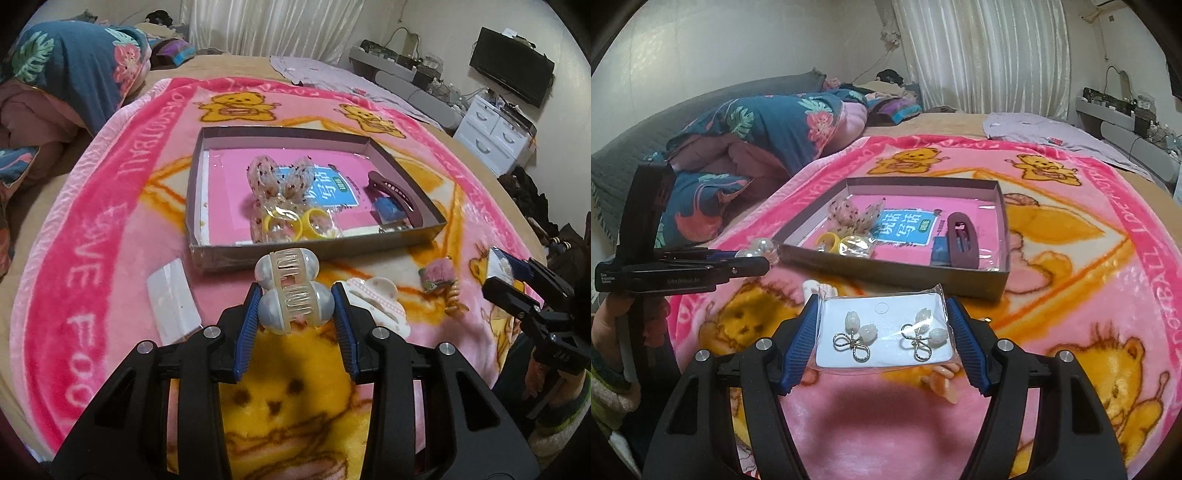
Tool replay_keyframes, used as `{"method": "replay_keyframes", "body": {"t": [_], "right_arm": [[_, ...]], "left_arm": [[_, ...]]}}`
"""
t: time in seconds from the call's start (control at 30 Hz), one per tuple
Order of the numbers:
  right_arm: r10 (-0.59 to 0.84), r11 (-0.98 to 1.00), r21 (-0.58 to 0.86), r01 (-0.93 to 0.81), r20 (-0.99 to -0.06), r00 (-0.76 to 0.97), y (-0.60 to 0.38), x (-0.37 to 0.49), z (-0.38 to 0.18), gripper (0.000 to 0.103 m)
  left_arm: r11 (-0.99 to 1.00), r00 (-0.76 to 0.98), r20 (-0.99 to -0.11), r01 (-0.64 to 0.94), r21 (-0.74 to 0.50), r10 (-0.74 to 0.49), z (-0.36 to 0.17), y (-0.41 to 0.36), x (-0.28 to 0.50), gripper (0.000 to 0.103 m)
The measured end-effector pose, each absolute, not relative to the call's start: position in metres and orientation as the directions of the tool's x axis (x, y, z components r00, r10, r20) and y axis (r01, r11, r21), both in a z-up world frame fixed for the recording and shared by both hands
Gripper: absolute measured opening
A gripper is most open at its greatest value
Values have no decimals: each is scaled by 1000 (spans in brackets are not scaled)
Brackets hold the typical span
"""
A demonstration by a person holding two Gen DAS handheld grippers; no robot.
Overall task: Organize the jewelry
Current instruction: 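Carry the ball clip into the box lid and release while right releases the earring card there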
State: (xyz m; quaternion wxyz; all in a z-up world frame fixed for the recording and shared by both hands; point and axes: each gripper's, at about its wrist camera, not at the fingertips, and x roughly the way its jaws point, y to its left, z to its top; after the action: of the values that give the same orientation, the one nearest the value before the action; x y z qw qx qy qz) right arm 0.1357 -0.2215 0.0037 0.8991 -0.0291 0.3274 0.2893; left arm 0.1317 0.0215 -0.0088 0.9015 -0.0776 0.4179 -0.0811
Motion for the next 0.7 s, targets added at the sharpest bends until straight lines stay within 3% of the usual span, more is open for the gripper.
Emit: {"method": "replay_keyframes", "body": {"t": [0.7], "right_arm": [[378, 916, 99, -389, -540, 752, -271, 162, 53, 67]], "left_arm": [[981, 697, -691, 106, -165, -192, 39, 18, 176, 30]]}}
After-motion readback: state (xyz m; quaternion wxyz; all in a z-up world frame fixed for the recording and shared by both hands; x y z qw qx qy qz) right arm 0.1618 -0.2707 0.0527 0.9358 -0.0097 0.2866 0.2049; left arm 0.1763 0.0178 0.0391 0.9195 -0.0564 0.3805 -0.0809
